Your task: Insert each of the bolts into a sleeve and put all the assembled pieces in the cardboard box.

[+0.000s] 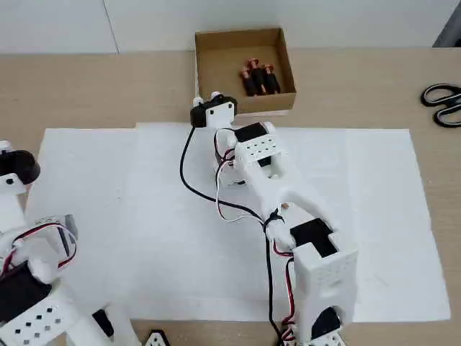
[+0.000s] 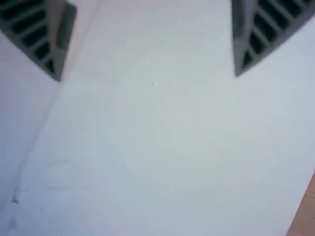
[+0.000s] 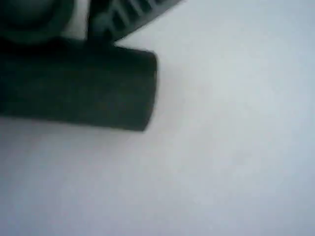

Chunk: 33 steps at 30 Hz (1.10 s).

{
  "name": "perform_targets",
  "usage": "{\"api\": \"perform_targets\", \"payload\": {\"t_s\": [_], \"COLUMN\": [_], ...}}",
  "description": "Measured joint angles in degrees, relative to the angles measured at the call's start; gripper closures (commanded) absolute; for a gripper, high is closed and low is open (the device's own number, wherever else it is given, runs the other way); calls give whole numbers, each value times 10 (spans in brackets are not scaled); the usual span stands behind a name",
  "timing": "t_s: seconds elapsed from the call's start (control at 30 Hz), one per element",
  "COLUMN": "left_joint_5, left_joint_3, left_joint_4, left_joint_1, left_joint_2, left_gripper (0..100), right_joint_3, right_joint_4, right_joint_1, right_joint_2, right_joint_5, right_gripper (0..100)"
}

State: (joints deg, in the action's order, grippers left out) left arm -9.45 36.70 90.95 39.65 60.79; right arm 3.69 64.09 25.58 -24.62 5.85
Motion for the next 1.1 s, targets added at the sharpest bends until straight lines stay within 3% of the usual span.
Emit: {"api": "perform_targets", "payload": {"t_s": [0.1, 0.43, 1.1], "left_joint_5": [0, 0, 0], "left_joint_3": [0, 0, 0], "left_joint_4": [0, 0, 0], "left_joint_1": [0, 0, 0], "left_joint_2": [0, 0, 0], "left_gripper": [785, 785, 785], "right_joint_3": [0, 1, 35], "right_joint_4": [-4, -3, 258], "right_joint_1": [-4, -4, -23], "right_joint_2": [0, 0, 227], "right_joint_5": [0, 0, 4], "right_gripper": [941, 946, 946]}}
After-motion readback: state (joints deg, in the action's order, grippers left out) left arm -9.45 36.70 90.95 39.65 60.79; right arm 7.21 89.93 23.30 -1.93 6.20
